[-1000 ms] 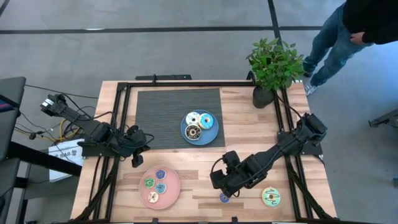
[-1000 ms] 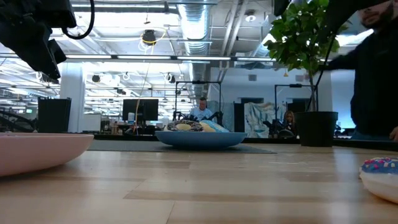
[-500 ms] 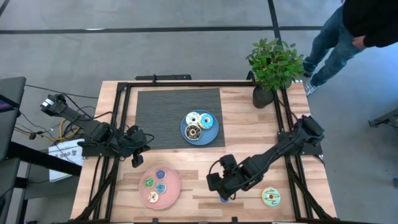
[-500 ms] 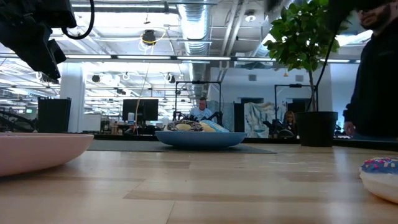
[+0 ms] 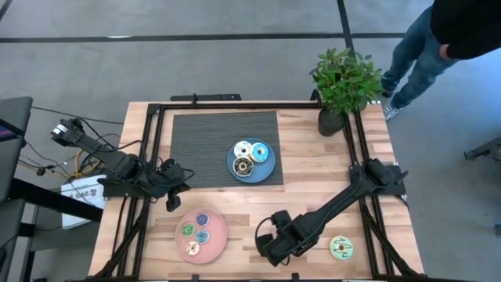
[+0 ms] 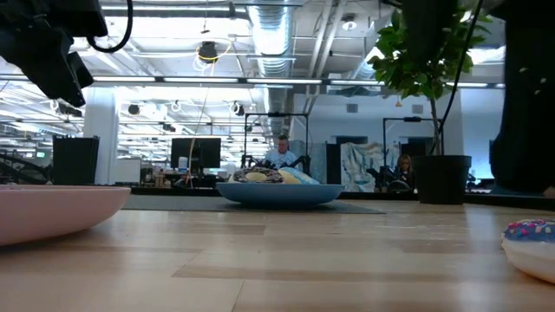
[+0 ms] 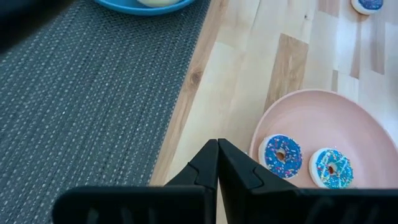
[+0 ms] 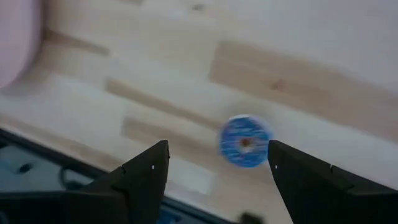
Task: Pick & Place donuts
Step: Put the small dark blue donut on the pink plate
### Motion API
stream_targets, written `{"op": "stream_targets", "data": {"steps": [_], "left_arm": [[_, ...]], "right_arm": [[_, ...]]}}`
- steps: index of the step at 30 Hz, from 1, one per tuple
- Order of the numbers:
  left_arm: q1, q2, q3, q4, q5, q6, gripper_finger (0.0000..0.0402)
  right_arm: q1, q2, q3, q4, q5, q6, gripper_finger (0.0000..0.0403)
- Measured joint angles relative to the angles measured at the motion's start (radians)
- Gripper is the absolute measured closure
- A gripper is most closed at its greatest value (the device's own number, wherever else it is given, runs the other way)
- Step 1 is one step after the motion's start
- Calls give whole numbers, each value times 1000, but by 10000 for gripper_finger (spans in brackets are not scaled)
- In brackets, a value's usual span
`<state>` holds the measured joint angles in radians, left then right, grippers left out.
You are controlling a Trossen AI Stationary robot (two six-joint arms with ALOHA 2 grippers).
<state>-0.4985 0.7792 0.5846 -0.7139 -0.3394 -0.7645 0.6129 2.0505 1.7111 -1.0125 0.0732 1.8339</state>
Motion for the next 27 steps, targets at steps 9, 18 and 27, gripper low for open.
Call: {"op": "stream_targets", "data": {"steps": [9,18,27], "left_arm": [[0,0,0,16,-40,-1,401],[0,0,0,15,-34,-1,401],[0,0,0,15,-35,-1,401]], "right_arm": [[9,91,0,18,-105,26,137],[22,115,-1,20,-103,80,137],[29,115,-1,7,-120,103,137]]}}
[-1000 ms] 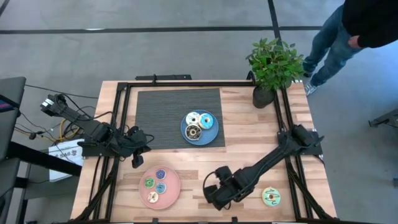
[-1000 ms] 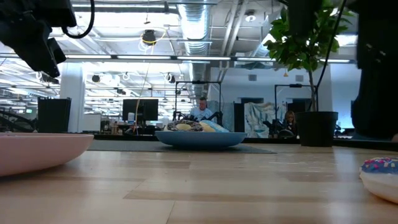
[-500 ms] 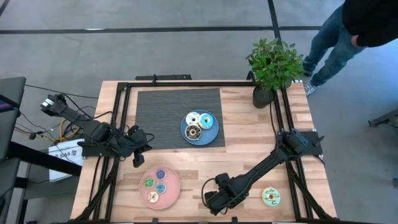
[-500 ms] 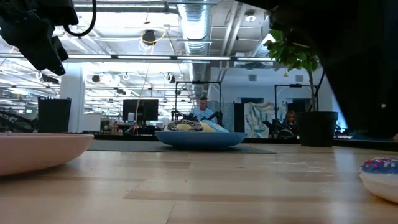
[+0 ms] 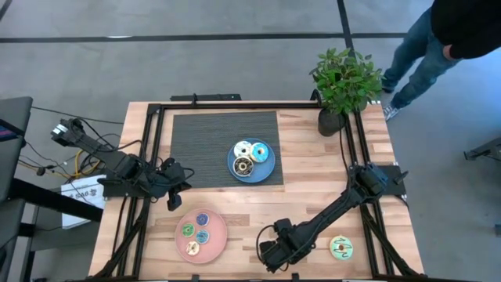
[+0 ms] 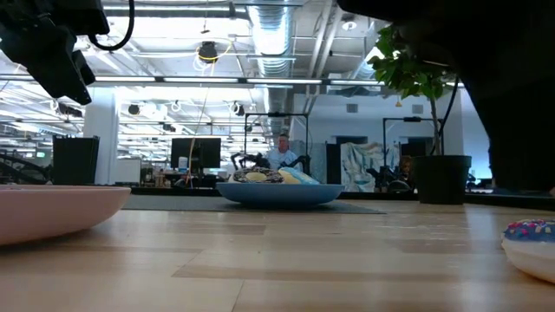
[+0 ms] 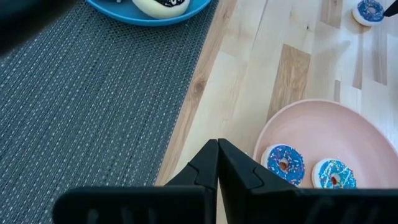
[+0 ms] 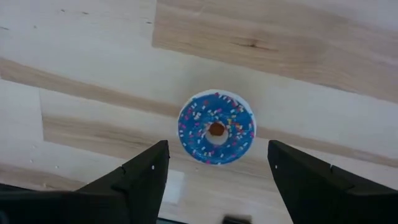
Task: Pick & Place donuts
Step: Put the small dark blue donut on the pink plate
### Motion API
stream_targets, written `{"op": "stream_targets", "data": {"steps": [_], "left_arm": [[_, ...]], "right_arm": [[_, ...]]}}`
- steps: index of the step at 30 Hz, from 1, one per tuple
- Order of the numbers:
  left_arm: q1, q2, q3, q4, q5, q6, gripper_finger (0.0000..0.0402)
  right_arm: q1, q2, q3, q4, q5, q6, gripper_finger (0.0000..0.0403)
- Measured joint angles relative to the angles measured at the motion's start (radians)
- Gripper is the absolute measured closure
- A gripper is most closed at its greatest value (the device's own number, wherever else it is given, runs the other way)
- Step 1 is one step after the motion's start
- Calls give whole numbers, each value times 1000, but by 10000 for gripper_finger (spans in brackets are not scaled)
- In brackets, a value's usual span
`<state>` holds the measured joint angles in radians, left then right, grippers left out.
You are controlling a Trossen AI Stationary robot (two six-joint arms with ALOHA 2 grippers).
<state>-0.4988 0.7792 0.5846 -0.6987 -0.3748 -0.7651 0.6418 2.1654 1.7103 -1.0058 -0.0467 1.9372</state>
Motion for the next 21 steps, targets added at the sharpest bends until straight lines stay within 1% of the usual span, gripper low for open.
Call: {"op": "stream_targets", "data": {"steps": [4,7,13,21], "left_arm": [[0,0,0,0,0,0,401],[0,0,0,0,0,0,401],[0,0,0,0,3,-6,401],[0,0,0,1,4,-8,401]], "right_arm": [[0,0,-8,10,0,-5,137],[-1,0,-47,83,0,-5,137],[0,-1,-98,175,-7,8,137],[-1,-1,-112,188,-6,8,137]]}}
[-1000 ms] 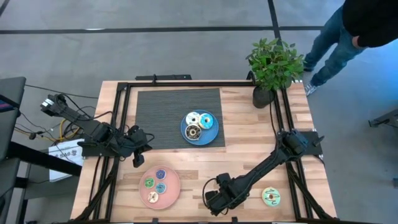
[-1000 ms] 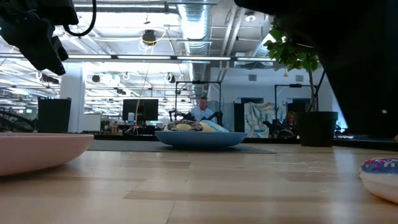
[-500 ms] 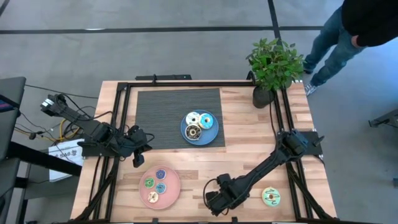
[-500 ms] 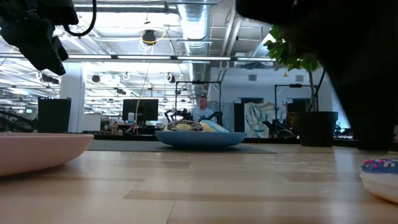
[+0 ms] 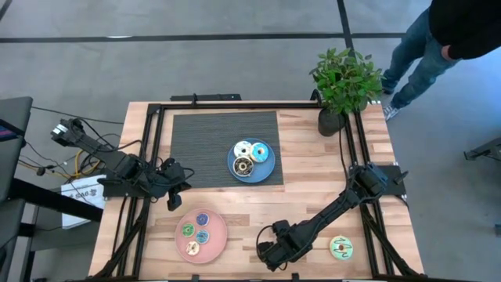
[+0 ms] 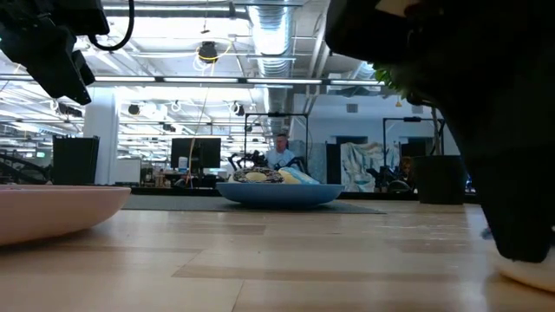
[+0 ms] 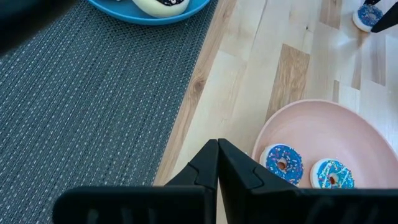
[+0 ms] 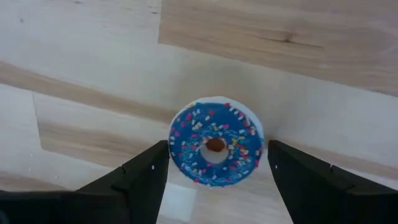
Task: Pick & Place donuts
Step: Put the small dark blue donut on the pink plate
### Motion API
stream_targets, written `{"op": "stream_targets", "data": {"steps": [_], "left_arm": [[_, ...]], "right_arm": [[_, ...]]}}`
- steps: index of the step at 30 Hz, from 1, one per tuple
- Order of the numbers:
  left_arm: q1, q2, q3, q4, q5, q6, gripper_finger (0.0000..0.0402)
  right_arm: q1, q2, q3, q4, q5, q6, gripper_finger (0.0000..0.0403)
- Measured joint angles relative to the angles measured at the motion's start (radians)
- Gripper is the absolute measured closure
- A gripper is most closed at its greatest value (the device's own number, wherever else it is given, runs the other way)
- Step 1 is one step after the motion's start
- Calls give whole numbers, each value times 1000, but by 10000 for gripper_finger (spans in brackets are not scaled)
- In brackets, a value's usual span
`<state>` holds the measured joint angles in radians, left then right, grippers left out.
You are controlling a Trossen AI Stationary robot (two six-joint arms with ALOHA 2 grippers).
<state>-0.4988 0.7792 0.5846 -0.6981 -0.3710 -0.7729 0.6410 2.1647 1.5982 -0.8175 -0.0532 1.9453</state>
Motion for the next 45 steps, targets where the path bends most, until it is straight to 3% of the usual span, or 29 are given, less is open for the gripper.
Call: {"op": "stream_targets", "data": {"steps": [8,13,31,45], "left_arm": [[0,0,0,0,0,1,401],[0,0,0,0,1,1,401],[0,0,0,0,3,0,401],[0,0,0,0,3,-1,401]], "right_arm": [[-8,19,5,-7,-6,-7,137],[-11,51,6,7,-71,-15,137],[-15,46,3,6,-56,-14,139],[-13,51,43,-60,-55,-51,204]]}}
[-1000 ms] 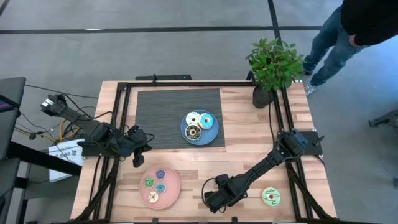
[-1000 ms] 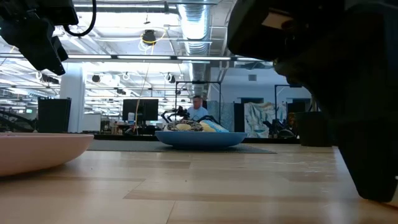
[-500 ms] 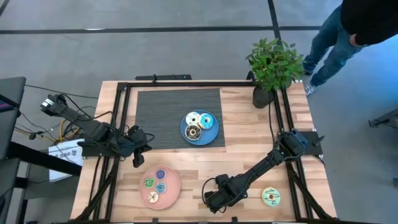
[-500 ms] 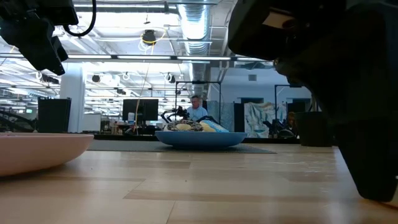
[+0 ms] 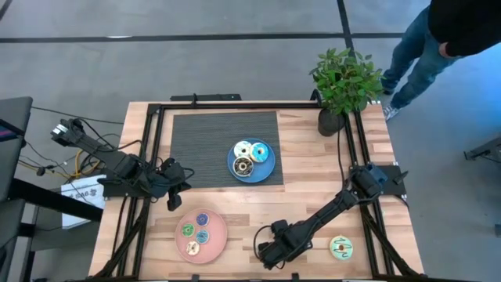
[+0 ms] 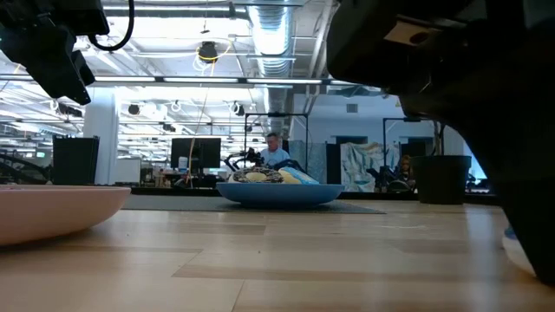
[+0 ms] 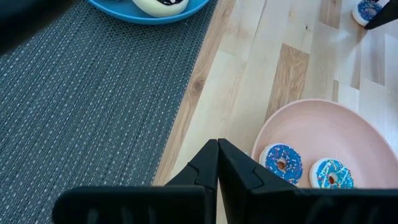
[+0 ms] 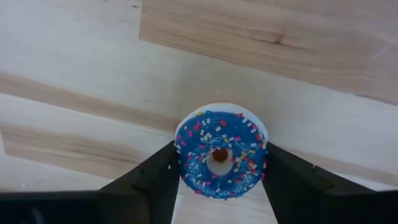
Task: Pick & Place donuts
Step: Put the small dark blue donut on the pink plate
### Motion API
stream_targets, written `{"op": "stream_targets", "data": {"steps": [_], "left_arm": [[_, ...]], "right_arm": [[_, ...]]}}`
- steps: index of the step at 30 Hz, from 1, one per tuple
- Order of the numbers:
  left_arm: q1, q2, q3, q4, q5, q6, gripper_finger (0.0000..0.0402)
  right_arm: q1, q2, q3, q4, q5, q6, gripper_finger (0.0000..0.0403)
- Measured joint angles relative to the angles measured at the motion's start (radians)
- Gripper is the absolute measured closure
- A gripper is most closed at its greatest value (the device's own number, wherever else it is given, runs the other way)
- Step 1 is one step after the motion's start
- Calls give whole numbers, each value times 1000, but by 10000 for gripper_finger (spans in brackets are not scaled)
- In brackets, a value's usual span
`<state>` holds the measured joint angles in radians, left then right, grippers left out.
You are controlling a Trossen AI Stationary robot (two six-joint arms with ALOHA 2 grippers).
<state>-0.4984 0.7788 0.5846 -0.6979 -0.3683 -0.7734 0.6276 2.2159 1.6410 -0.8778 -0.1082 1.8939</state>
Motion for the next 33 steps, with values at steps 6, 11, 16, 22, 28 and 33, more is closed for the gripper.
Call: {"op": "stream_targets", "data": {"steps": [6,11,16,22,28,33], "left_arm": [[0,0,0,0,0,-1,401],[0,0,0,0,-1,2,401],[0,0,0,0,-3,5,401],[0,0,0,-2,-4,10,401],[0,0,0,-11,-4,20,401],[0,0,0,-11,-4,13,401]], "right_arm": [[-3,9,63,-108,60,-62,215],[-30,8,114,-109,135,-160,214],[-95,6,123,-93,229,-322,216],[-222,6,123,31,234,-648,221],[-335,6,123,296,136,-907,228],[-373,19,181,456,114,-1020,232]]}}
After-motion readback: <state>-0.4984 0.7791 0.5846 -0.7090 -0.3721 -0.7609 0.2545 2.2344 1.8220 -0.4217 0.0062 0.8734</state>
